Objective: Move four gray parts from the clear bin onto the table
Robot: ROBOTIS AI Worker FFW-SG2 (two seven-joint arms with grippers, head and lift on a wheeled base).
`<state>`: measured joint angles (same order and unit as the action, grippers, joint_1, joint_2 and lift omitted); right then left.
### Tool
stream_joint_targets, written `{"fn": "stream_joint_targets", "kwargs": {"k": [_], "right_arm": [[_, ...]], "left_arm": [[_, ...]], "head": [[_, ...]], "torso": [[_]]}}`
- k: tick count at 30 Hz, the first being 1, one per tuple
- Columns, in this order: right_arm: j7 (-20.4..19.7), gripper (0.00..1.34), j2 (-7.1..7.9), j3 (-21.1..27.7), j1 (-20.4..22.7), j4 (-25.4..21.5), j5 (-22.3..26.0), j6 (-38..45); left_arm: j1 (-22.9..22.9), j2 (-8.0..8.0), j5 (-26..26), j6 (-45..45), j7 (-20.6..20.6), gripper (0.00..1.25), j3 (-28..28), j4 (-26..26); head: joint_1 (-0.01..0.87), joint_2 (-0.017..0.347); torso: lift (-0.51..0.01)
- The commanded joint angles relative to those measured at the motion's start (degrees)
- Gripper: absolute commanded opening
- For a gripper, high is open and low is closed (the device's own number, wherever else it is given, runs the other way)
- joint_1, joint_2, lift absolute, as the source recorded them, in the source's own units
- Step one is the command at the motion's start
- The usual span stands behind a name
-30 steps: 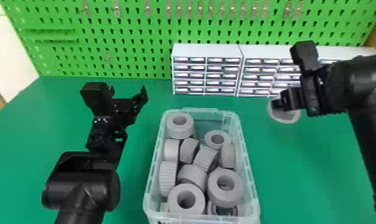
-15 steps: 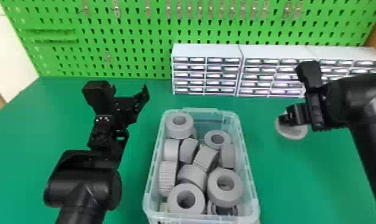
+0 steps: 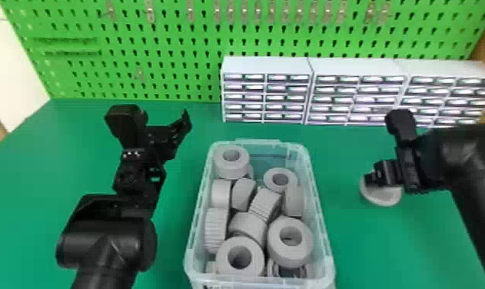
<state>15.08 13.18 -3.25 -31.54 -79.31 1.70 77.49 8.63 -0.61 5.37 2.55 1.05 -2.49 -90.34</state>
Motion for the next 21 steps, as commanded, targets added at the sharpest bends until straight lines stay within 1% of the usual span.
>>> {"fn": "stream_joint_targets", "kwargs": {"k": [1, 5, 12, 21], "right_arm": [[0.04, 0.35, 0.62, 0.35, 0.61, 1.09, 0.58, -1.28], [0.04, 0.35, 0.97, -0.44, 0.61, 2.58, 0.67, -1.90], [0.30, 0.35, 0.80, -0.97, 0.87, 5.30, 1.28, -3.75], [0.39, 0.35, 0.88, -1.68, 1.13, 6.97, 0.93, -4.19]], "left_arm": [[-0.02, 0.09, 0.26, 0.00, 0.10, 0.97, -0.15, 0.34], [-0.10, 0.00, 0.70, 0.00, 0.10, 0.97, 0.03, 0.34], [0.07, 0.00, 0.70, 0.00, 0.19, 0.97, 0.20, 0.34], [-0.10, 0.00, 0.78, 0.00, 0.19, 0.97, 0.47, 0.34]], "head": [[0.693, 0.072], [0.693, 0.072], [0.693, 0.072], [0.693, 0.072]], "torso": [[-0.052], [-0.052], [-0.052], [-0.052]]}}
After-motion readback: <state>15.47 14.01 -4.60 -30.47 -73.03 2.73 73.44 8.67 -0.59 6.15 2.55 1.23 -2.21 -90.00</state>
